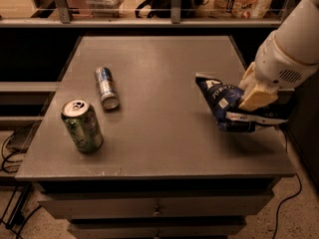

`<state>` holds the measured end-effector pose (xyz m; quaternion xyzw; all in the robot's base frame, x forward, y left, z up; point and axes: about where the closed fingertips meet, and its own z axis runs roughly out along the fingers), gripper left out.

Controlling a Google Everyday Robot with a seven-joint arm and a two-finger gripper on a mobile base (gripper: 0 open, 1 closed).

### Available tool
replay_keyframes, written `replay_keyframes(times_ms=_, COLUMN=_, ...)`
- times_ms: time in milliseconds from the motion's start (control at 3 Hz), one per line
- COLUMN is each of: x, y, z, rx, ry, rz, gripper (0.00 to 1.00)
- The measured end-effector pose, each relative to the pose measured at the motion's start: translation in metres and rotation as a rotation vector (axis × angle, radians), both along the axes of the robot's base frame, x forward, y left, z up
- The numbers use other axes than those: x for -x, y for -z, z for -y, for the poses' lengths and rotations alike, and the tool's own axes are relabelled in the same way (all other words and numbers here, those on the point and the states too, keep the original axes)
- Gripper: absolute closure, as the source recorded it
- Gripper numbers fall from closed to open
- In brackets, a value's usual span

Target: Pick blue chip bag

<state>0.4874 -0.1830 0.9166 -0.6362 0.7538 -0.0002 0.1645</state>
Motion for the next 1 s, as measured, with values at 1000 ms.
replay_keyframes(times_ms=1000, x=-0.012, y=-0.154, z=-0.019, rx=-0.119, ry=-0.132, rz=0.271, gripper=1.0)
